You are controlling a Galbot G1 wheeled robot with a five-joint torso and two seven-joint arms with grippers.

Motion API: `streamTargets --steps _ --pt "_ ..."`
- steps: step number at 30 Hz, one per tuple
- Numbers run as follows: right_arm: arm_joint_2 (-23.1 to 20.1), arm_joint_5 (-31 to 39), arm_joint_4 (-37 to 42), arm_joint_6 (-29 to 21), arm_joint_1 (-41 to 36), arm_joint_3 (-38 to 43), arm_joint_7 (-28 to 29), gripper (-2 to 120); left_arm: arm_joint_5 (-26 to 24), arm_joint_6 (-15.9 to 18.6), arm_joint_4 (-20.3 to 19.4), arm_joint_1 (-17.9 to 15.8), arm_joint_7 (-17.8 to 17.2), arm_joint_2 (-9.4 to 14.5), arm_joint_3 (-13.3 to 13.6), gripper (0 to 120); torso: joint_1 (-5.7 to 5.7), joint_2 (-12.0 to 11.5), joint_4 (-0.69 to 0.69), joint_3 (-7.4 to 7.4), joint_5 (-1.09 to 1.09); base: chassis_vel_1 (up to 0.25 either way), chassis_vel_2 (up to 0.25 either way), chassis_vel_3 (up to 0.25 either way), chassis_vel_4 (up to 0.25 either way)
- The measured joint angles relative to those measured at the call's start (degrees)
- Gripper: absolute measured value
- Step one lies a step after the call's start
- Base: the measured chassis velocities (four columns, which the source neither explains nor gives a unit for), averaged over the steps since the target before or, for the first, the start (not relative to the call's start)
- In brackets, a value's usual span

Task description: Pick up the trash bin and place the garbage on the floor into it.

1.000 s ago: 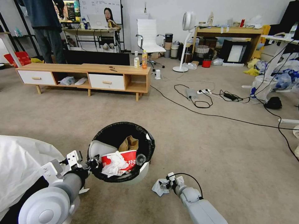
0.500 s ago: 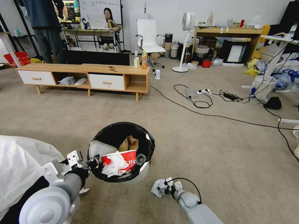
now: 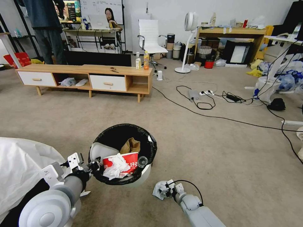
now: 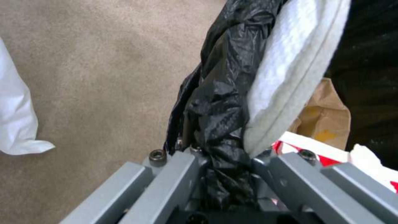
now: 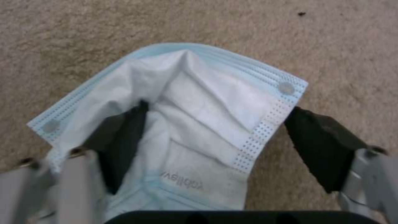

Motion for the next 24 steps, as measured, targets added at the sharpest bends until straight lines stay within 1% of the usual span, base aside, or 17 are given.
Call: streamTargets --steps 1,3,4,5,6,7,9,10,13,14,16,17,18,20,21,22,24 --pt "0.0 0.0 0.0 0.0 0.0 0.0 0.0 80 0.0 0.0 0.0 0.0 0.0 0.0 0.0 4 0.0 0.0 0.0 0.0 0.0 0.0 0.0 0.0 0.0" --pt "-0.1 0.0 0.2 0.0 0.1 -0.1 -0.1 71 0.1 0.0 0.0 0.0 0.0 0.0 0.0 4 0.0 0.0 0.0 0.0 0.01 0.0 0.0 0.0 0.0" --pt "-0.1 0.0 0.2 0.0 0.1 -0.1 -0.1 71 0.1 0.0 0.0 0.0 0.0 0.0 0.0 4 0.0 0.0 0.0 0.0 0.01 0.0 0.0 0.0 0.0" --pt "-0.3 0.0 0.5 0.0 0.1 -0.1 -0.1 63 0.1 0.0 0.1 -0.1 0.0 -0.1 0.0 4 0.0 0.0 0.0 0.0 0.01 0.0 0.0 0.0 0.0" --pt "-0.6 0.0 0.9 0.0 0.0 -0.2 -0.1 58 0.2 0.0 0.1 -0.1 0.1 -0.1 0.0 4 0.0 0.0 -0.01 0.0 0.0 0.0 0.0 0.0 0.0" --pt "-0.6 0.0 0.9 0.0 0.0 -0.2 -0.1 58 0.2 0.0 0.1 -0.1 0.1 -0.1 0.0 4 0.0 0.0 -0.01 0.0 0.0 0.0 0.0 0.0 0.0" --pt "-0.9 0.3 1.8 -0.1 -0.2 -0.3 -0.1 50 0.2 0.0 0.2 -0.3 0.1 -0.1 0.1 4 0.0 0.0 -0.02 0.0 -0.01 0.0 0.0 0.0 0.0" --pt "-0.9 0.3 1.8 -0.1 -0.2 -0.3 -0.1 50 0.2 0.0 0.2 -0.3 0.1 -0.1 0.1 4 0.0 0.0 -0.02 0.0 -0.01 0.0 0.0 0.0 0.0" --pt "-1.7 1.2 3.6 -0.5 -0.9 -0.8 0.0 33 0.3 0.0 0.3 -0.4 0.1 -0.2 0.2 4 0.0 0.0 -0.02 0.0 -0.01 0.0 0.0 0.0 0.0" --pt "-1.7 1.2 3.6 -0.5 -0.9 -0.8 0.0 33 0.3 0.0 0.3 -0.4 0.1 -0.2 0.2 4 0.0 0.0 -0.02 0.0 -0.01 0.0 0.0 0.0 0.0" --pt "-2.1 1.7 4.5 -0.7 -1.2 -1.0 0.0 21 0.5 0.0 0.3 -0.4 0.2 -0.3 0.3 4 0.0 0.0 -0.02 0.01 -0.01 0.0 0.0 0.0 0.0" --pt "-2.1 1.7 4.5 -0.7 -1.2 -1.0 0.0 21 0.5 0.0 0.3 -0.4 0.2 -0.3 0.3 4 0.0 0.0 -0.02 0.01 -0.01 0.0 0.0 0.0 0.0" --pt "-2.1 1.8 4.7 -0.7 -1.2 -1.0 0.0 15 0.5 0.0 0.3 -0.5 0.2 -0.3 0.3 4 0.0 0.0 -0.02 0.0 -0.01 0.0 0.0 0.0 0.0" --pt "-2.1 2.0 4.7 -0.8 -1.2 -1.0 0.0 7 0.5 0.0 0.3 -0.5 0.2 -0.3 0.3 4 0.0 0.0 -0.02 0.0 -0.01 0.0 0.0 0.0 0.0" --pt "-2.1 2.0 4.7 -0.8 -1.2 -1.0 0.0 7 0.5 0.0 0.3 -0.5 0.2 -0.3 0.3 4 0.0 0.0 -0.02 0.0 -0.01 0.0 0.0 0.0 0.0" --pt "-2.1 2.0 4.7 -0.8 -1.2 -1.0 0.1 1 0.5 0.0 0.3 -0.4 0.3 -0.3 0.3 4 0.0 0.0 -0.02 0.0 -0.01 0.0 0.0 0.0 0.0" --pt "-2.1 2.0 4.7 -0.8 -1.2 -0.9 0.1 0 0.5 0.0 0.3 -0.4 0.3 -0.3 0.3 4 0.0 0.0 -0.02 0.0 -0.01 0.0 0.0 0.0 0.0"
